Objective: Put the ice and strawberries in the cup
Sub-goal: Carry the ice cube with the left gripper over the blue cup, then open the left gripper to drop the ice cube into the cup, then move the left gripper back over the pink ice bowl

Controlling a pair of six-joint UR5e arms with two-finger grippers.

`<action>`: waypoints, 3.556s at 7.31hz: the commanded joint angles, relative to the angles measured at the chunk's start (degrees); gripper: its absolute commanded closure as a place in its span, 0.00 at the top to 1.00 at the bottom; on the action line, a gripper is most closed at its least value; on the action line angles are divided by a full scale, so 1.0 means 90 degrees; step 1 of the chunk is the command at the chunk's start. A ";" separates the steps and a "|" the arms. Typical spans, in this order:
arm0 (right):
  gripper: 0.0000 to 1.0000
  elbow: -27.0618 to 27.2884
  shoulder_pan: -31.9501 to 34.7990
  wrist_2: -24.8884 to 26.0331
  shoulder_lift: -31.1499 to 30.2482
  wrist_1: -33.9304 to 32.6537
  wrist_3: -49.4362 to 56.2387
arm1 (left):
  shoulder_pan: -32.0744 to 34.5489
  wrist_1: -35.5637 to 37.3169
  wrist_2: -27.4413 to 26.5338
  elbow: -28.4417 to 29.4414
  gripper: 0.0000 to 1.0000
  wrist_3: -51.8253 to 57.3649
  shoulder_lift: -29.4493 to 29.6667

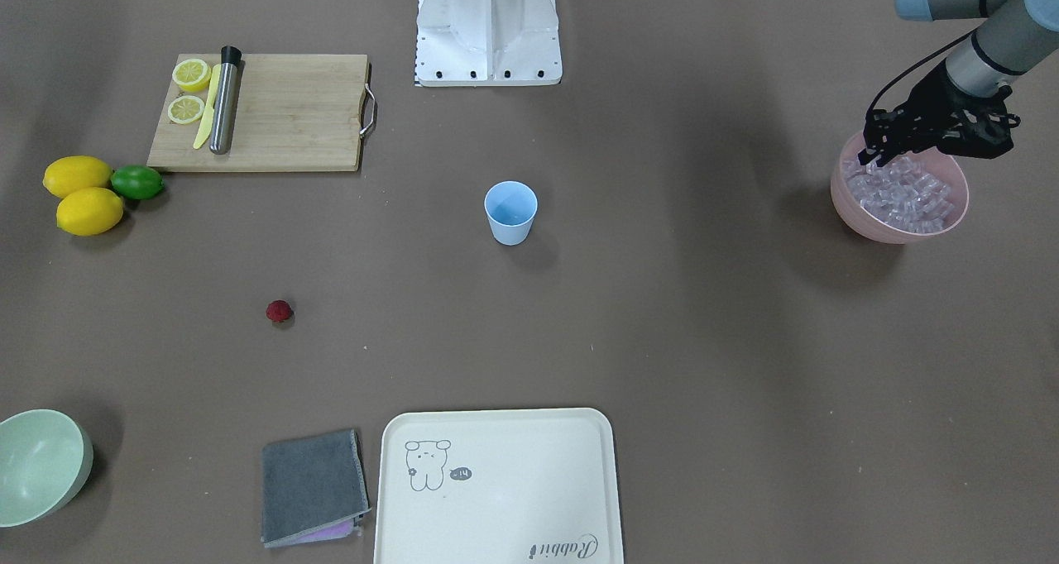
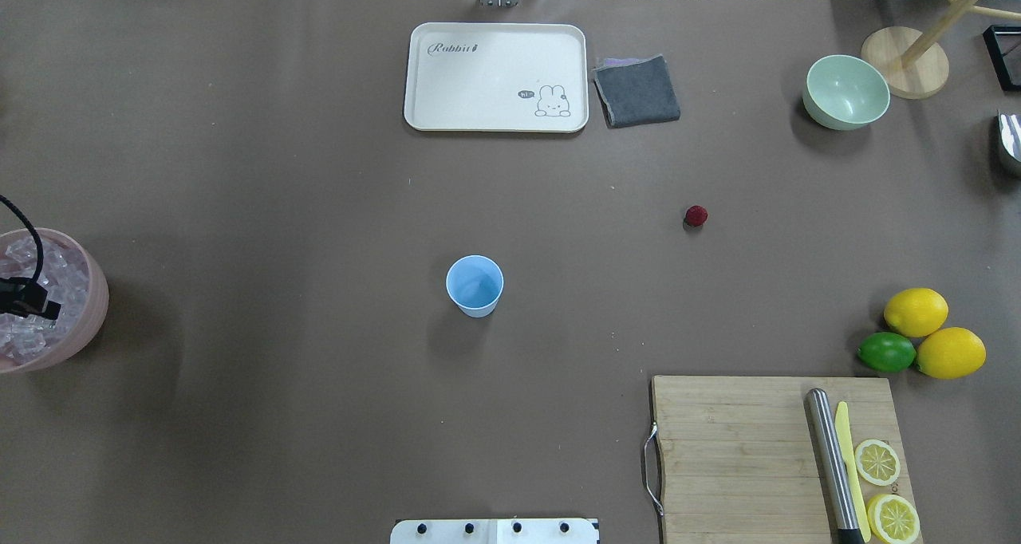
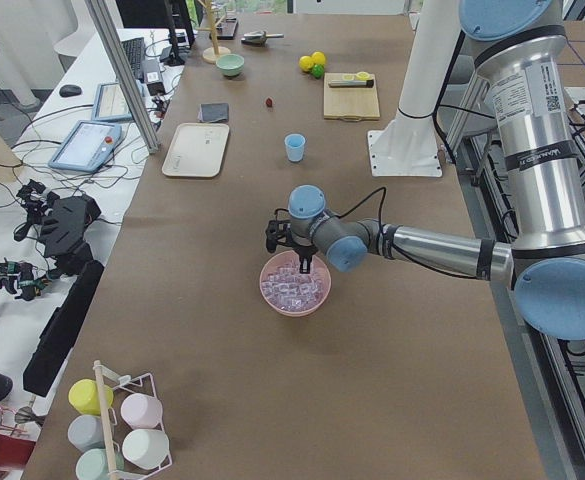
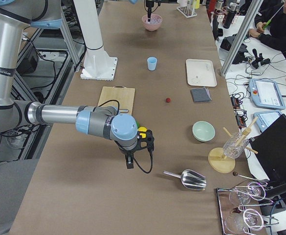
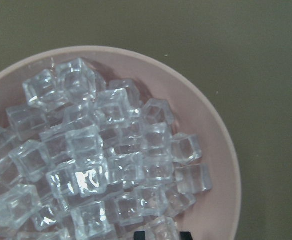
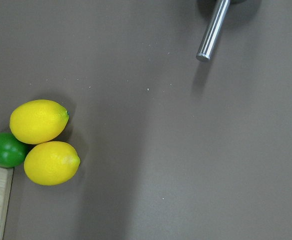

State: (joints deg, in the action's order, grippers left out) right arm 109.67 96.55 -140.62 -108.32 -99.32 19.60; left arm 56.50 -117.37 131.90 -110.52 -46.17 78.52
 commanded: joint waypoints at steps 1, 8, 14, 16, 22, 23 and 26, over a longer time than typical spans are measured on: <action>1.00 -0.0008 -0.0006 0.0000 -0.0005 0.0000 0.0000 | 0.0245 0.1831 0.0178 -0.0346 0.00 -0.0007 0.1376; 1.00 -0.0018 -0.0025 0.0019 0.0053 0.0010 0.0000 | -0.1870 0.3559 -0.1333 0.0910 0.00 -0.3031 0.5500; 1.00 0.0012 -0.0074 0.0009 0.0053 0.0010 0.0000 | -0.2781 0.3481 -0.2195 0.1440 0.00 -0.3552 0.6188; 1.00 0.0002 -0.0074 0.0009 0.0053 0.0010 0.0000 | -0.2839 0.3451 -0.2195 0.1528 0.45 -0.3542 0.6217; 1.00 0.0002 -0.0074 0.0009 0.0063 0.0010 -0.0010 | -0.2033 0.3655 -0.2117 0.0763 0.67 -0.2213 0.5345; 1.00 0.0002 -0.0074 0.0009 0.0063 0.0010 -0.0020 | -0.1633 0.4101 -0.1798 0.0206 0.68 -0.1237 0.4720; 1.00 0.0012 -0.0074 0.0019 0.0063 0.0010 -0.0010 | -0.0898 0.4487 -0.1775 -0.0850 0.70 0.0002 0.3236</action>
State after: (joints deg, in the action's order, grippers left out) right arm 109.76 95.89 -140.46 -107.75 -99.23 19.50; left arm 46.44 -77.50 115.93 -113.38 -49.31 114.64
